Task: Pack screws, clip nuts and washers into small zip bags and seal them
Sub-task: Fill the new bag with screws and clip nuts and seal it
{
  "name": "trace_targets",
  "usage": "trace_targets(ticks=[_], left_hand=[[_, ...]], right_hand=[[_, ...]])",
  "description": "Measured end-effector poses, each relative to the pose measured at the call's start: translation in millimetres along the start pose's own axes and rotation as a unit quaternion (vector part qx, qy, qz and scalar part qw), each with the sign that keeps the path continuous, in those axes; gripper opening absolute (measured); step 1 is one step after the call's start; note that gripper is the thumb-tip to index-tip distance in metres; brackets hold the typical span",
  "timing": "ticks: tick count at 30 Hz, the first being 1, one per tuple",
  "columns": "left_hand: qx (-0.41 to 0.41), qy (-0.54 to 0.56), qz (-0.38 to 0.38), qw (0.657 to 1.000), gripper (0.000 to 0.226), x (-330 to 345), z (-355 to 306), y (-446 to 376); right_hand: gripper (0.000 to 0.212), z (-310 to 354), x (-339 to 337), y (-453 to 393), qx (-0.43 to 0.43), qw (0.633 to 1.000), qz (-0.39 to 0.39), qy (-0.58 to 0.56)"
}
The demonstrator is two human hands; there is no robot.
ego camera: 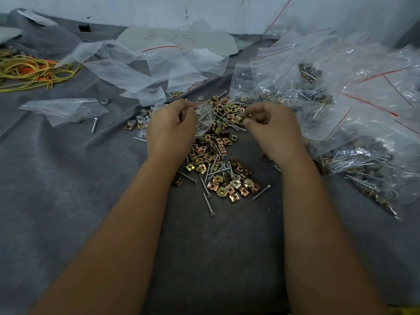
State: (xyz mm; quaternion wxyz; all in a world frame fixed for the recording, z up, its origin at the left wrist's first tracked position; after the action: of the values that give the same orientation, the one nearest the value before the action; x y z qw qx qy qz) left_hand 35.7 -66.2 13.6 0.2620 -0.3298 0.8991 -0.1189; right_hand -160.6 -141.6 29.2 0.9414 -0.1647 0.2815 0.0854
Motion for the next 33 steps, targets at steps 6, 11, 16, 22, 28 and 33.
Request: trace_targets(ticks=[6, 11, 16, 22, 28, 33], left_hand=[[-0.002, -0.002, -0.001, 1.0, 0.027, 1, 2, -1], [-0.003, 0.001, 0.003, 1.0, 0.026, 1, 1, 0], [0.01, 0.003, 0.003, 1.0, 0.028, 1, -4, 2], [0.019, -0.029, 0.004, 0.999, 0.03, 4, -6, 2], [0.035, -0.052, 0.01, 0.998, 0.029, 7, -11, 5], [0.033, -0.044, 0.011, 0.998, 0.027, 7, -11, 5]], right_hand=[[0.02, -4, 6, 1, -0.006, 0.991, 0.041, 0.13], [0.029, 0, 26, 6, -0.005, 0.975, 0.123, 0.187], [0.021, 4, 27, 8, -0.011, 0.975, 0.104, 0.196], [0.017, 9, 29, 9, -0.011, 0.976, 0.092, 0.199], [0.016, 33, 27, 11, -0.066, 0.998, 0.001, 0.01], [0.021, 49, 42, 17, -0.093, 0.994, 0.041, 0.036]])
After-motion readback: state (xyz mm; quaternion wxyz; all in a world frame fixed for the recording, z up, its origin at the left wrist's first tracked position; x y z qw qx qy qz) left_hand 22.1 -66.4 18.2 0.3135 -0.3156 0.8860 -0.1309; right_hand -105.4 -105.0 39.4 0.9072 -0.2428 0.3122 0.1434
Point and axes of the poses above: each hand's wrist, its own y-axis away from the middle knuckle, its own x-axis out of the palm, z = x × y, the point moved 6 cm from there along -y, towards the middle knuckle, and after that the axes turned 1 degree about y, right-handed, at the moved point
